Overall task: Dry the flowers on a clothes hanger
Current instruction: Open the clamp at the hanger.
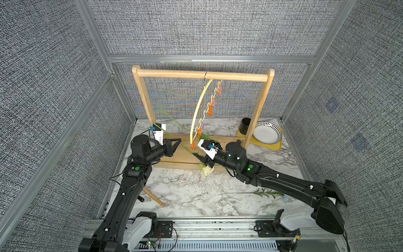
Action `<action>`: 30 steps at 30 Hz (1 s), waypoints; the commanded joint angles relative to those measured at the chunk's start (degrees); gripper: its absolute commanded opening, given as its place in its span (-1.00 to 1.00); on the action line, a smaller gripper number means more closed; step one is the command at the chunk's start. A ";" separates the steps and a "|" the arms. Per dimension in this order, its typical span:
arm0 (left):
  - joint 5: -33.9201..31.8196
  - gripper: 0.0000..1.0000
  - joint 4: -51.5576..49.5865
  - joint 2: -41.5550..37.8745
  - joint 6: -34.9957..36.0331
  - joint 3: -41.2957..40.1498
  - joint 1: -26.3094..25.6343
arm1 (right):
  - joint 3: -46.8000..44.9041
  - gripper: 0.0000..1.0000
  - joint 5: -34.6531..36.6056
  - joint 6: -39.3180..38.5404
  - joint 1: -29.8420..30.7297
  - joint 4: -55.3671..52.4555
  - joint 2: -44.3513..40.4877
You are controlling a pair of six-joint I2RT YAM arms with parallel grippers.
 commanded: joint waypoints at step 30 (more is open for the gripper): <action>1.50 -0.96 8.30 2.93 -9.27 -0.60 -1.16 | 6.44 -0.57 -4.17 1.63 -1.06 3.25 6.68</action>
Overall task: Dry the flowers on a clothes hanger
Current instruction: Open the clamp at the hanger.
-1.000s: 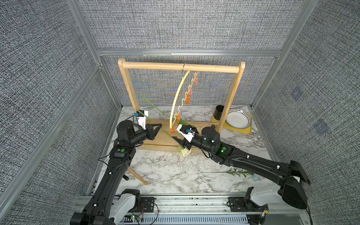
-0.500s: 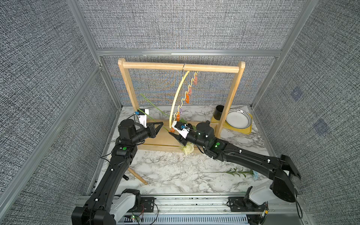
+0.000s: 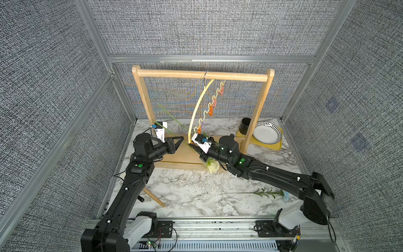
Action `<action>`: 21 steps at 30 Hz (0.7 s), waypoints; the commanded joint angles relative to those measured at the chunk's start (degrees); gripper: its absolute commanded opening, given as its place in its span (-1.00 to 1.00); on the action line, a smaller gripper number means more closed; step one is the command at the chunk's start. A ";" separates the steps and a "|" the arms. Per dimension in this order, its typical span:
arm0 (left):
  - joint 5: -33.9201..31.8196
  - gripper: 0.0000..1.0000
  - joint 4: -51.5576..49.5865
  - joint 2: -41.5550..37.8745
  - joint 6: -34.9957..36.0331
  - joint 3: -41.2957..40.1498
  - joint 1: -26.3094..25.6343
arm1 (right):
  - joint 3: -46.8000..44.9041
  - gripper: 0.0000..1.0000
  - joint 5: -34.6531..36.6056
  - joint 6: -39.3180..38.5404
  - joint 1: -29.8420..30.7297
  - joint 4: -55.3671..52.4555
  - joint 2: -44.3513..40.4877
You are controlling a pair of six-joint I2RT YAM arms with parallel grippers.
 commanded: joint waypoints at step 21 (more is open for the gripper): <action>9.50 -0.96 -12.04 7.72 -1.84 11.88 0.00 | -1.68 -0.57 -9.78 3.02 -2.97 3.63 -1.93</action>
